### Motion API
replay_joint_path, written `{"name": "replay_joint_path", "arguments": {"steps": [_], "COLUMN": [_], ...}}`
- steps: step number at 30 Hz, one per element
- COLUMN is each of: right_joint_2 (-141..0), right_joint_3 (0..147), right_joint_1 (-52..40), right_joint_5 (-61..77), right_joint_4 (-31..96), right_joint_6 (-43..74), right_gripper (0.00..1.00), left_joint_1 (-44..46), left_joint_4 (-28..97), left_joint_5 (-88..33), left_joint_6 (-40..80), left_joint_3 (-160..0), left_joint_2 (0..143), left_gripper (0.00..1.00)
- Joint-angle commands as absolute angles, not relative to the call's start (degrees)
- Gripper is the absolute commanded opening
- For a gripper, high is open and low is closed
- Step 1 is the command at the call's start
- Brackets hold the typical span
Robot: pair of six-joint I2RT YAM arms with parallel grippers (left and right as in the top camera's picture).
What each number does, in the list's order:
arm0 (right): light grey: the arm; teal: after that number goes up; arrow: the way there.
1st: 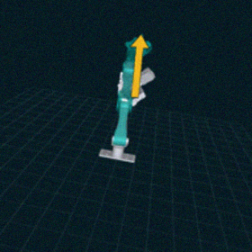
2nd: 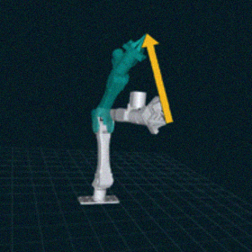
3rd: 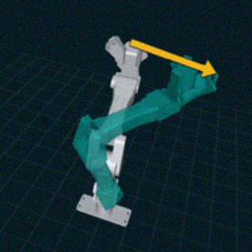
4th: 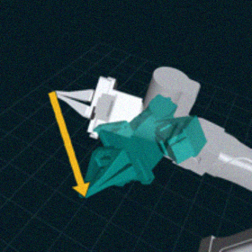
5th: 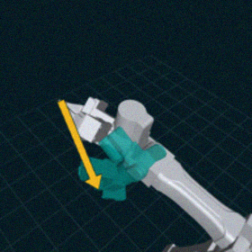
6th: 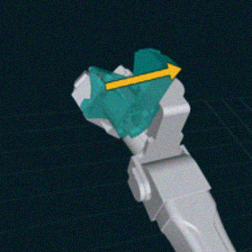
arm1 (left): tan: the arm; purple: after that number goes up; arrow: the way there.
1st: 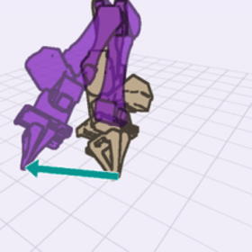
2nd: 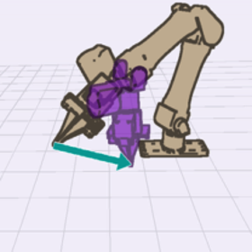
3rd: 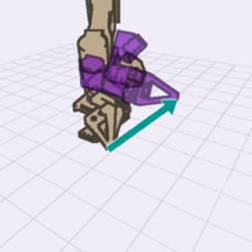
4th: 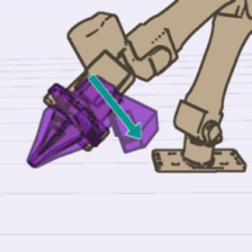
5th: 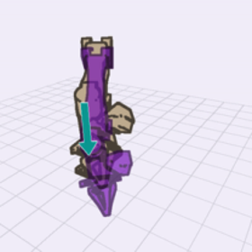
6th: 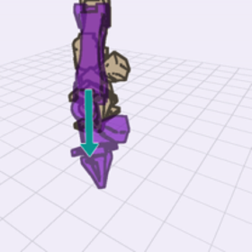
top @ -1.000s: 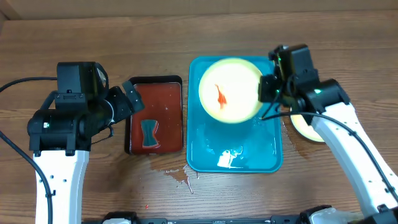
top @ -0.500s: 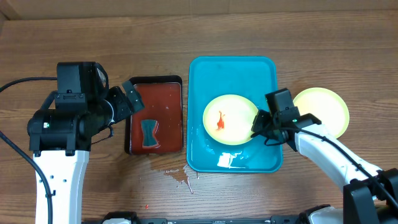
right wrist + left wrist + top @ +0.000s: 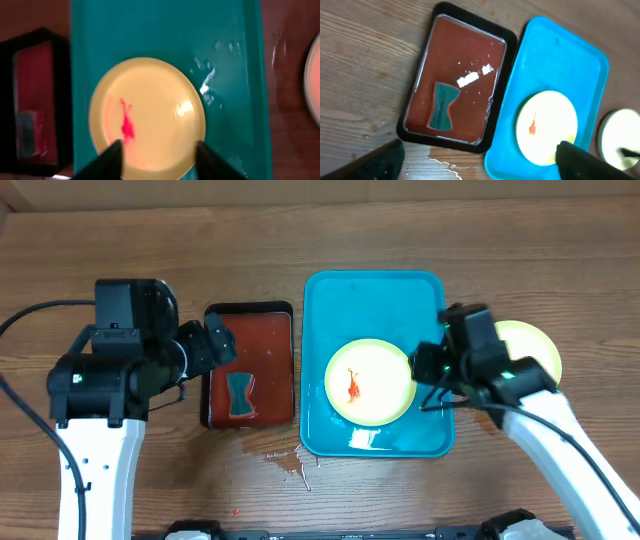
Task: Clean dirty plates on tray and stack at the side
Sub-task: 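Grasp the remaining yellow plate rim and drag it toward tray center, then grasp the sponge with the left gripper and dip it in red liquid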
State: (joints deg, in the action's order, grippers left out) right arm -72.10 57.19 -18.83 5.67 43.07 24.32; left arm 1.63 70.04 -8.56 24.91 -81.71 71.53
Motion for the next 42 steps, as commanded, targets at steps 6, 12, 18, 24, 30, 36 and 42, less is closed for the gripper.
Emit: {"name": "replay_joint_path", "arguments": {"steps": [6, 12, 18, 24, 30, 36, 42], "right_joint_2": [-65.56, -67.09, -68.23, -68.23, -68.23, -68.23, -68.23], "right_joint_3": [59.22, 59.22, 59.22, 59.22, 59.22, 59.22, 59.22], "right_joint_1": [-18.87, -18.85, -18.85, -18.85, -18.85, -18.85, -18.85], "right_joint_5": [6.94, 7.18, 7.18, 7.16, 7.16, 6.92, 3.99], "right_joint_4": [45.08, 48.42, 49.45, 49.47, 49.69, 49.78, 50.74], "right_joint_6": [17.56, 17.56, 17.58, 17.74, 17.74, 17.74, 18.44], "right_gripper": [0.79, 0.64, 0.30, 0.19, 0.16, 0.13, 0.13], "left_joint_1": [5.93, 5.91, 5.91, 5.91, 5.74, 5.74, 5.82], "left_joint_4": [65.47, 58.78, 54.26, 48.71, 50.39, 58.89, 64.25], "left_joint_5": [1.19, 1.48, 1.96, 1.63, -1.74, -3.16, -3.03], "left_joint_6": [21.89, 25.91, 26.39, 26.37, 26.33, 24.16, 23.14], "left_joint_3": [-70.83, -65.69, -65.63, -65.63, -66.87, -73.10, -74.24], "left_joint_2": [80.09, 92.23, 102.85, 109.62, 109.45, 107.33, 107.37], "left_gripper": [0.84, 0.64, 0.54, 0.14, 0.04, 0.50, 0.61]}}
